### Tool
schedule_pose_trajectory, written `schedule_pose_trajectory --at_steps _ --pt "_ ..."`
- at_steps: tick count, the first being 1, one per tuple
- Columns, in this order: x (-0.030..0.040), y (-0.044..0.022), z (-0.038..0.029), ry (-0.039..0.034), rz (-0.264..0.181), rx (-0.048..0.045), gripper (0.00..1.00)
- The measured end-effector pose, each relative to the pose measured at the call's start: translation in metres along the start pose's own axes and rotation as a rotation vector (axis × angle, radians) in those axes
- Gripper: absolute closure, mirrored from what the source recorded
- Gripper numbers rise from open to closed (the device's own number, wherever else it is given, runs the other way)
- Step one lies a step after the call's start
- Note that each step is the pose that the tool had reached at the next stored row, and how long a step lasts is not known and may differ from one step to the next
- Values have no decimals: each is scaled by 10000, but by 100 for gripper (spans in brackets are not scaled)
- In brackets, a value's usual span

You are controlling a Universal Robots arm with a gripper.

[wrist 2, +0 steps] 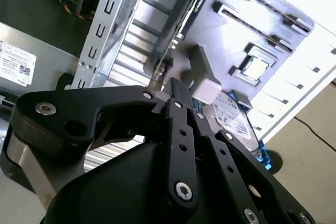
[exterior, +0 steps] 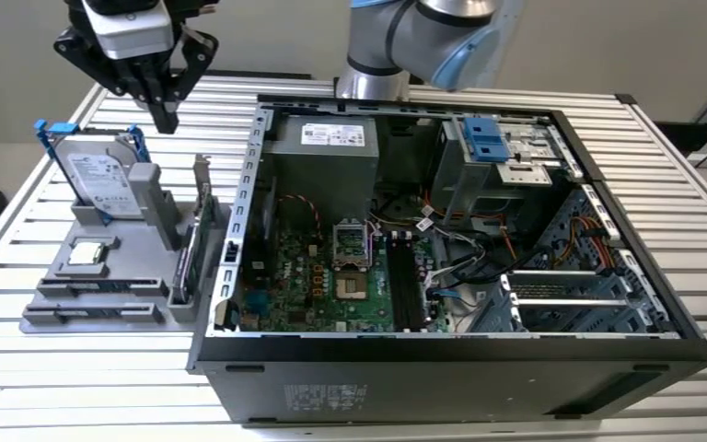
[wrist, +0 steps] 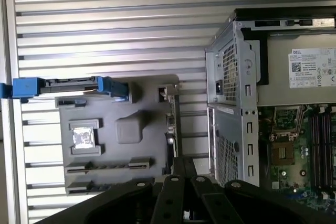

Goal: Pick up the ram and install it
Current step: 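Reach for the ram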

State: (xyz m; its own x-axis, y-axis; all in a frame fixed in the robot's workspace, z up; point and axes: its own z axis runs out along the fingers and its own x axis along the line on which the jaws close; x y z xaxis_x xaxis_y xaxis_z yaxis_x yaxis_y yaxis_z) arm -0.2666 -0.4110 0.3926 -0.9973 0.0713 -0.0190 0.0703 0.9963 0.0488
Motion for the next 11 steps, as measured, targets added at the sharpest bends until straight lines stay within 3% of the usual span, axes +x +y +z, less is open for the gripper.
schedule_pose_trajectory --at_steps 11 --pt "309 -35 -7 0 0 1 100"
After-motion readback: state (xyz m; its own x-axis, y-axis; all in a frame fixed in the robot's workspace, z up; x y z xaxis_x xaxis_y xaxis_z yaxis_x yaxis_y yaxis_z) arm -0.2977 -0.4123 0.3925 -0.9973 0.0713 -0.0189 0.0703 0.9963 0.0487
